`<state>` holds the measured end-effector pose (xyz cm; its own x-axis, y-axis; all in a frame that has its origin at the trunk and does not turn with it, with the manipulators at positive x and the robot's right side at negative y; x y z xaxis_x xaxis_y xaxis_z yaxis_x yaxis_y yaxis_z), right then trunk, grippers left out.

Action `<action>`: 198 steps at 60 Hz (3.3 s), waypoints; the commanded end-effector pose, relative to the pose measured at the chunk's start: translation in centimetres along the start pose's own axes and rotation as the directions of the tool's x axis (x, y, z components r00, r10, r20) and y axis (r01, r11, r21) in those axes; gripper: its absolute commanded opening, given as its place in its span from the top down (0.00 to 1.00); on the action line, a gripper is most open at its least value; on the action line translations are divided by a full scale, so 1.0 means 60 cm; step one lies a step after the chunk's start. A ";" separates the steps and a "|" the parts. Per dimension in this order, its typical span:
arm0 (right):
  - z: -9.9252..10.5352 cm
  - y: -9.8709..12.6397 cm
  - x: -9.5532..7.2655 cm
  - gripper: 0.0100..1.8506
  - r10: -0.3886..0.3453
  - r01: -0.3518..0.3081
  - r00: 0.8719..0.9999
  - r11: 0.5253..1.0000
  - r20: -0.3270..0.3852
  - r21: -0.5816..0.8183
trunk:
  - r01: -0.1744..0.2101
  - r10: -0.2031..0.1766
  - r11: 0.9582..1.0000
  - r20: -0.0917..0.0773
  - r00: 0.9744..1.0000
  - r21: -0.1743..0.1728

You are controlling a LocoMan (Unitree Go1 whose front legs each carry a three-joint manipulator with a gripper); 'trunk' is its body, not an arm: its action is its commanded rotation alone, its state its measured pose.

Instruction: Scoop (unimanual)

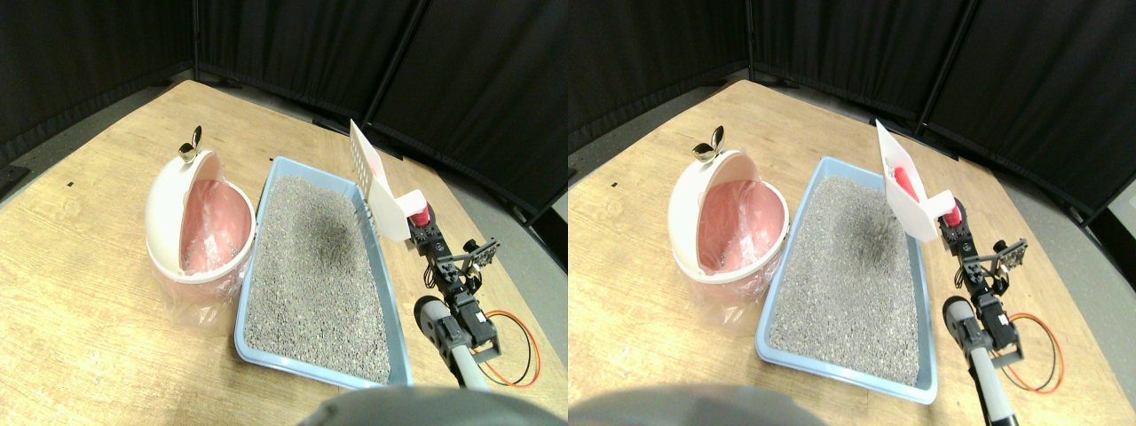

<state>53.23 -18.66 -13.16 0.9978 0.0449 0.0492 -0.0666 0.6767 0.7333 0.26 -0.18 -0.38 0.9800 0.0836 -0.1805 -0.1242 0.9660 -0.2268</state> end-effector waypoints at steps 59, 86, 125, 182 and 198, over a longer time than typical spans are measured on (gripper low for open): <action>0.006 0.055 0.017 0.98 0.129 -0.129 0.992 0.979 -0.007 -0.158 | -0.029 0.029 0.999 0.010 1.000 -0.030; 0.024 0.095 0.032 0.98 0.196 -0.182 0.980 0.844 -0.025 -0.504 | -0.071 0.072 0.995 0.018 0.997 -0.067; -0.002 0.129 0.057 0.98 0.298 -0.322 0.943 0.703 -0.149 -0.634 | -0.170 0.175 0.973 0.020 0.984 -0.155; -0.076 0.198 0.057 0.98 0.355 -0.476 0.878 0.592 -0.320 -0.650 | -0.249 0.260 0.942 0.019 0.965 -0.224; -0.091 0.206 0.064 0.98 0.359 -0.495 0.868 0.555 -0.344 -0.668 | -0.250 0.261 0.941 0.020 0.965 -0.228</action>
<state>56.17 -6.70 -8.09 0.8506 0.5246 0.0356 -0.5206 0.8497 -0.0830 -0.40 -0.11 -0.25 0.9246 0.3199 -0.2068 -0.3770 0.8458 -0.3774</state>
